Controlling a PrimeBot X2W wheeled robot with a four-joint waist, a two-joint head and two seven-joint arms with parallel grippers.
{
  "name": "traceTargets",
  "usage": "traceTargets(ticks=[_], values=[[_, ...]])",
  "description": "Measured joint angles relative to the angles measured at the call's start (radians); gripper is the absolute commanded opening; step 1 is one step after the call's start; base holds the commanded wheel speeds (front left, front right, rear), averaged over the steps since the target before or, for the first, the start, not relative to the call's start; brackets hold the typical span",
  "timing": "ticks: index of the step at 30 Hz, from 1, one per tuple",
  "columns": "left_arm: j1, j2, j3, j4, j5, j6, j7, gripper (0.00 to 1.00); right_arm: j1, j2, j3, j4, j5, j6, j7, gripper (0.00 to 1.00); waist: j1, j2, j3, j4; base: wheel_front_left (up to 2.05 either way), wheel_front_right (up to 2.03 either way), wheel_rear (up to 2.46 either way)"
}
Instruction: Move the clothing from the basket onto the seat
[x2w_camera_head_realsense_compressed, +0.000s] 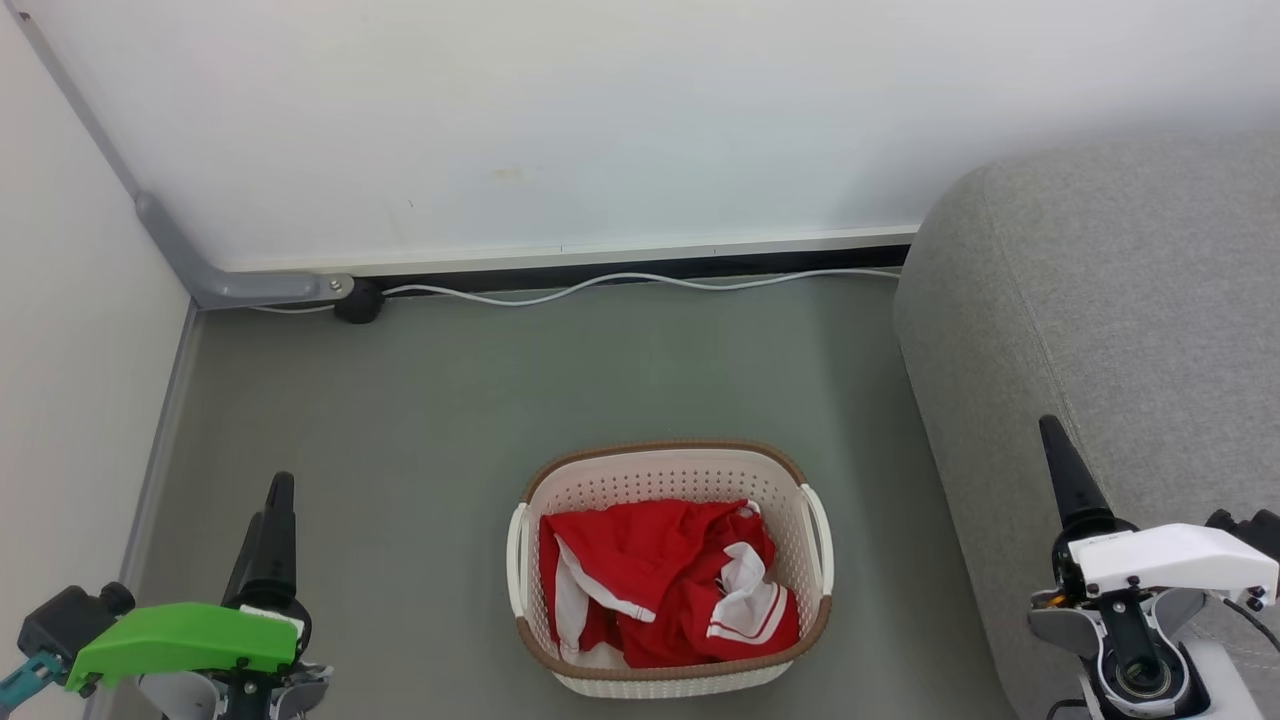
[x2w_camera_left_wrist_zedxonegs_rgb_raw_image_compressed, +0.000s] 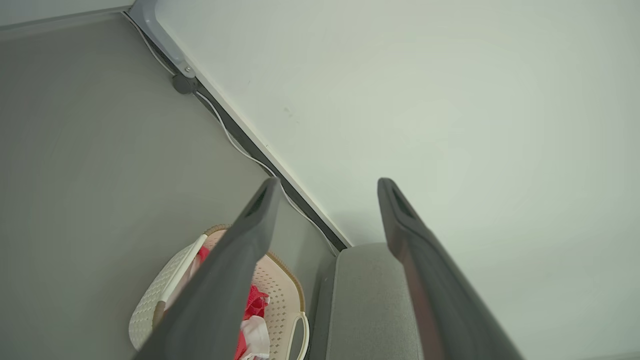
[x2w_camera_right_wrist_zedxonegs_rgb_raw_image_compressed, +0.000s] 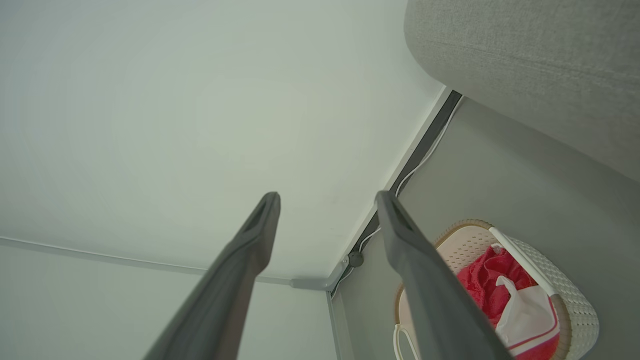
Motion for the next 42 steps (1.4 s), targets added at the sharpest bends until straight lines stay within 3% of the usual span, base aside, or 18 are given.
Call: traceTargets(ticks=[17,42], values=[[0.013,0.026,-0.070,-0.070,0.349,0.046,-0.056,1.00,0.000,-0.012,0.101,-0.013,-0.257,-0.047,-0.056,1.00,0.0000,0.0000,-0.006,0.001,0.00,0.00,0.00],[0.070,0.039,-0.141,-0.134,0.735,0.107,-0.146,1.00,0.000,-0.031,0.215,-0.009,-0.563,-0.087,-0.142,1.00,0.0000,0.0000,-0.017,0.001,0.00,0.00,0.00]])
